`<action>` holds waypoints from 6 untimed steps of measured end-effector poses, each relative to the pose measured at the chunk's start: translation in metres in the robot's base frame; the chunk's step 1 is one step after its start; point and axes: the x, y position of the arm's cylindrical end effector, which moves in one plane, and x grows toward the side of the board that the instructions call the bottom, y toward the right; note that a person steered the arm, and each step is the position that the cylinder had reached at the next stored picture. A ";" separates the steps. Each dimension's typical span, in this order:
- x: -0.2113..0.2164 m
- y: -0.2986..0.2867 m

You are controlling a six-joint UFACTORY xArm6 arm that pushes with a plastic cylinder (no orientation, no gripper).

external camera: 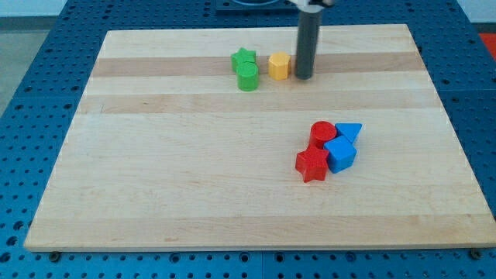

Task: Push the yellow hexagon to the bottom right of the green star

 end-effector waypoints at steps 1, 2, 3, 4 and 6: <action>0.004 0.042; -0.001 0.067; -0.022 0.063; -0.029 0.036; -0.019 -0.012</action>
